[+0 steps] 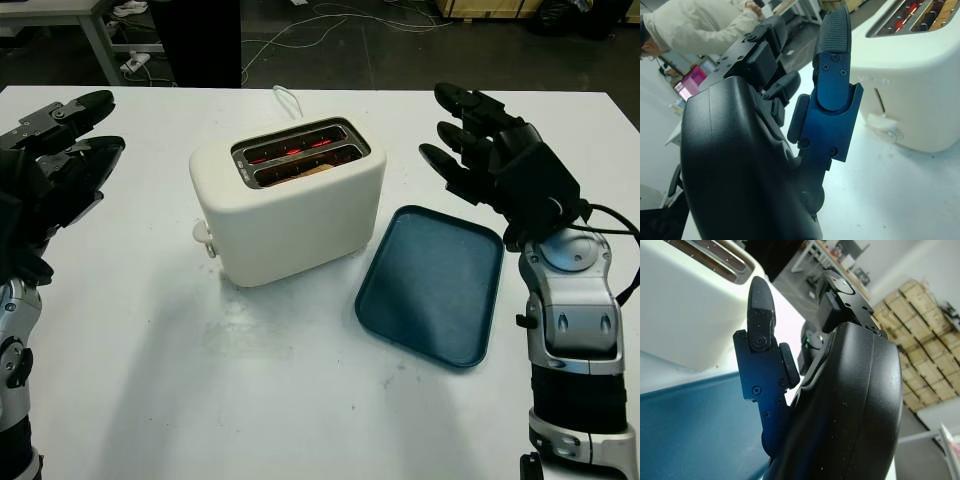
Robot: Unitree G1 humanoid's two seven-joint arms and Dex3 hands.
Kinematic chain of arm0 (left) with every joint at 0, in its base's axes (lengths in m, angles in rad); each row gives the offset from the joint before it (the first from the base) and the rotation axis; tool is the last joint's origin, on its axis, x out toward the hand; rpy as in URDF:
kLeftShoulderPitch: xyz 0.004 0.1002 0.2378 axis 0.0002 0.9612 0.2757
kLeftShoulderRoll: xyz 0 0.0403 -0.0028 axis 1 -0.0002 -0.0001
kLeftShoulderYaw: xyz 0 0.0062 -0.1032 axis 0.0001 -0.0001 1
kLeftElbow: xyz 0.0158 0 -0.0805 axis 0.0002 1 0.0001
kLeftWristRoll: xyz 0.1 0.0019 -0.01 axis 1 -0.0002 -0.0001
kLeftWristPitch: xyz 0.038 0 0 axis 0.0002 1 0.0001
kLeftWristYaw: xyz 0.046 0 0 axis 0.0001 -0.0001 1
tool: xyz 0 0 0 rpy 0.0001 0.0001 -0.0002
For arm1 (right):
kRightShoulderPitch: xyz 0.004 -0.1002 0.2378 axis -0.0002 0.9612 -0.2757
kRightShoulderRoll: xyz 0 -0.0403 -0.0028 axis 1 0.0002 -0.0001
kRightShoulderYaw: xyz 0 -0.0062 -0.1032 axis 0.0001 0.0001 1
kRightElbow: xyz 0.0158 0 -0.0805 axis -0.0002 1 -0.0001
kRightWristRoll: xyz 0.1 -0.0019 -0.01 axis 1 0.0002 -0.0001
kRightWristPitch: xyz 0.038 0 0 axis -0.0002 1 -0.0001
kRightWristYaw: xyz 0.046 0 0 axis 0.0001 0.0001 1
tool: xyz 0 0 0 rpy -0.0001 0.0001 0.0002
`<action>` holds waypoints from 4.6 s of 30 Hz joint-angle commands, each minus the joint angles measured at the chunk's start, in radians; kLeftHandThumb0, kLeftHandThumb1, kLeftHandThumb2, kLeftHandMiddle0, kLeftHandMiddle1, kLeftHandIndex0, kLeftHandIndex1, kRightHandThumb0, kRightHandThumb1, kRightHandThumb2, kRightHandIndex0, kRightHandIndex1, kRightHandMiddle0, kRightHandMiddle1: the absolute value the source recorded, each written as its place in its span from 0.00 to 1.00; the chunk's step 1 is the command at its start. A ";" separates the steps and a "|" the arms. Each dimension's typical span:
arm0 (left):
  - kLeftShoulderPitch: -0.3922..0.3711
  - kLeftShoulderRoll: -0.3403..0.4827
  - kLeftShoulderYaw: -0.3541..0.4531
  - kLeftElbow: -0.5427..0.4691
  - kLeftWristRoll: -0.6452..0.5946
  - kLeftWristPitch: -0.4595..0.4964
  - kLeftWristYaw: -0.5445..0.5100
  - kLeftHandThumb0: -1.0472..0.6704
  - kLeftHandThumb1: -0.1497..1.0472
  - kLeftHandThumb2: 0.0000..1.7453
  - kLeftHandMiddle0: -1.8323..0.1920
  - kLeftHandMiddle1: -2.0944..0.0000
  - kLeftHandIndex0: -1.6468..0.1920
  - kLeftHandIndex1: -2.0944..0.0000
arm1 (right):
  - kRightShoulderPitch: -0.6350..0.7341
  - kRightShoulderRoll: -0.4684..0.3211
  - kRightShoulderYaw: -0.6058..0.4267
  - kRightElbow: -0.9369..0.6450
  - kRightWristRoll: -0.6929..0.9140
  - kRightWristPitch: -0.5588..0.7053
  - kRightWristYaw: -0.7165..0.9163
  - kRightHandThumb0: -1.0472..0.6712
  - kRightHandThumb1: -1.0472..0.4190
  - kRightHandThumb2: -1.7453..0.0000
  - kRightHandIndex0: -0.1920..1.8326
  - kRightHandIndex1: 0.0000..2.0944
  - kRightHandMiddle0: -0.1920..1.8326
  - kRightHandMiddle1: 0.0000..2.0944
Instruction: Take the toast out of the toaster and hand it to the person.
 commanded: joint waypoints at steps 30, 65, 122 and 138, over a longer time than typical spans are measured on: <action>0.022 -0.016 -0.017 -0.011 0.001 -0.034 -0.006 0.19 0.89 0.12 0.80 0.55 0.57 0.96 | 0.015 0.004 0.001 -0.032 0.001 0.033 0.012 0.36 0.09 0.83 0.27 0.00 0.27 0.00; 0.016 -0.010 -0.015 -0.012 0.010 -0.031 -0.008 0.20 0.89 0.11 0.80 0.55 0.59 0.94 | -0.001 -0.012 0.022 -0.042 -0.010 0.068 0.026 0.34 0.09 0.84 0.27 0.00 0.27 0.00; 0.035 -0.025 0.000 -0.047 -0.003 -0.002 -0.009 0.20 0.89 0.10 0.80 0.56 0.64 0.85 | 0.005 0.006 0.019 -0.086 0.016 0.139 0.025 0.37 0.09 0.83 0.25 0.00 0.25 0.00; 0.032 -0.030 -0.003 -0.052 -0.001 0.005 -0.008 0.21 0.89 0.10 0.79 0.57 0.65 0.82 | 0.003 0.009 0.015 -0.094 0.025 0.159 0.026 0.37 0.09 0.83 0.26 0.01 0.26 0.01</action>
